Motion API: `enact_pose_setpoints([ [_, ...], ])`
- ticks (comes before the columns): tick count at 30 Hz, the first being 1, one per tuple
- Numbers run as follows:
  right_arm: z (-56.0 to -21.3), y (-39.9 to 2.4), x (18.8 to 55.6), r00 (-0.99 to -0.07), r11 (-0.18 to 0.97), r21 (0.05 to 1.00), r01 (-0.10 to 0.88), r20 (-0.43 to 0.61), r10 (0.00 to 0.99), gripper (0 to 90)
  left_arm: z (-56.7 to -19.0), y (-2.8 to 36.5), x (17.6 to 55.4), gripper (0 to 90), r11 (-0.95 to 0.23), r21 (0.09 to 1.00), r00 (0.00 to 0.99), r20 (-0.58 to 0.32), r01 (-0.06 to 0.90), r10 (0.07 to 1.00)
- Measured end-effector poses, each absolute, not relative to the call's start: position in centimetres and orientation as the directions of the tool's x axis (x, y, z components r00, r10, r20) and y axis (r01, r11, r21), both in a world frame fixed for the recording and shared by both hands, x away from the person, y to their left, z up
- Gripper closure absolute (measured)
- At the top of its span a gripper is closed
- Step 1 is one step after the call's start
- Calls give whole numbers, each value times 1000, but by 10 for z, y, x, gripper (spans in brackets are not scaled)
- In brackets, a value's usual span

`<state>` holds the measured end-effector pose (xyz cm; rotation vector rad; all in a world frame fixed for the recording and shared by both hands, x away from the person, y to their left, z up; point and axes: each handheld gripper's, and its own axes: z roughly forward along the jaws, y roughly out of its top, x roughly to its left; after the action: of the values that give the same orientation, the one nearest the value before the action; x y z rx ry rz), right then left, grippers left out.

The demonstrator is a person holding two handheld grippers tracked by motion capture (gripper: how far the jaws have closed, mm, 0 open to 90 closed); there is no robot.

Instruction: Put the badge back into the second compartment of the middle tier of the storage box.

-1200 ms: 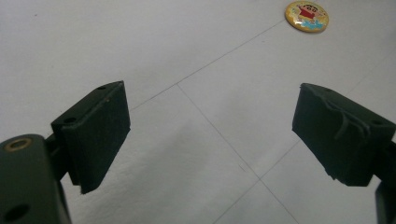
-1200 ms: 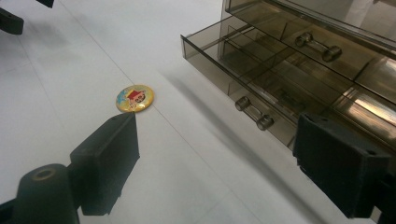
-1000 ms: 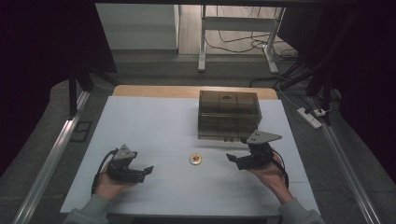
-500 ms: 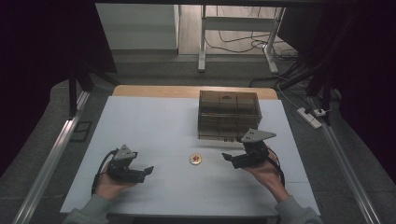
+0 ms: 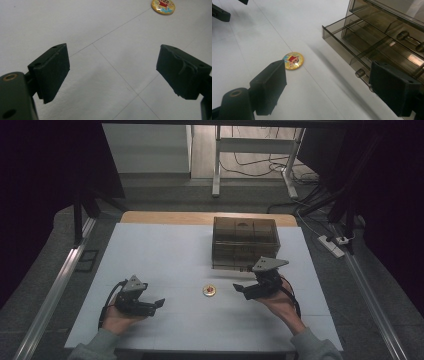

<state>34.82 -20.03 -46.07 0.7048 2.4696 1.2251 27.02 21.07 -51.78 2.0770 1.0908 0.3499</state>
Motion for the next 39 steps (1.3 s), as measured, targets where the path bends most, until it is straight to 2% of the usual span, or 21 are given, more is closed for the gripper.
enact_pose_setpoints([
  [39, -467, -157, 356, -884, 576, 769, 276, -33, 467, 152, -519, 210, 270, 119, -362, 722, 605, -99, 590, 790],
])
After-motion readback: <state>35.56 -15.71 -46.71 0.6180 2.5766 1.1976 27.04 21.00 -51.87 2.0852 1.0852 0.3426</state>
